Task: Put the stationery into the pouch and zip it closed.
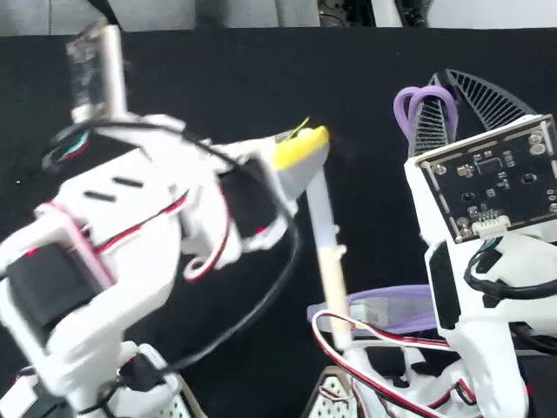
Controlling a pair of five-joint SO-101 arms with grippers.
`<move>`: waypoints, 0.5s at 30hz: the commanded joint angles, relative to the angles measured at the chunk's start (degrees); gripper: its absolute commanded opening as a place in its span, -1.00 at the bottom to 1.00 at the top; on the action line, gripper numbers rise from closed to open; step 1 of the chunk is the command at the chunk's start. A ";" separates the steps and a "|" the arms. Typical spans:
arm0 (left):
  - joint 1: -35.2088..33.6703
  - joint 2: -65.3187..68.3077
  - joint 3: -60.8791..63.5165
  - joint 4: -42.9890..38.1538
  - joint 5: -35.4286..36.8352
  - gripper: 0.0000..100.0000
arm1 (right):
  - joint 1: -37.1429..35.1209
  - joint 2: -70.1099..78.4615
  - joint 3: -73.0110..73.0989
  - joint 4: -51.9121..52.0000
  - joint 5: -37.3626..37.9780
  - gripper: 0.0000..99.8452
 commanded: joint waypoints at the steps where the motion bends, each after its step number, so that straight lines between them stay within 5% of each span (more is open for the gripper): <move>1: -0.04 -3.52 -0.13 -1.41 -2.37 -0.94 | 0.70 0.40 0.40 -1.32 0.53 -0.98; 9: 1.54 -11.34 0.40 -0.53 -8.53 -0.94 | 0.70 0.31 0.40 -1.23 0.53 -0.98; 15: 1.36 -24.79 13.14 -0.79 -9.23 -0.94 | 0.62 0.31 0.40 -1.23 0.53 -0.98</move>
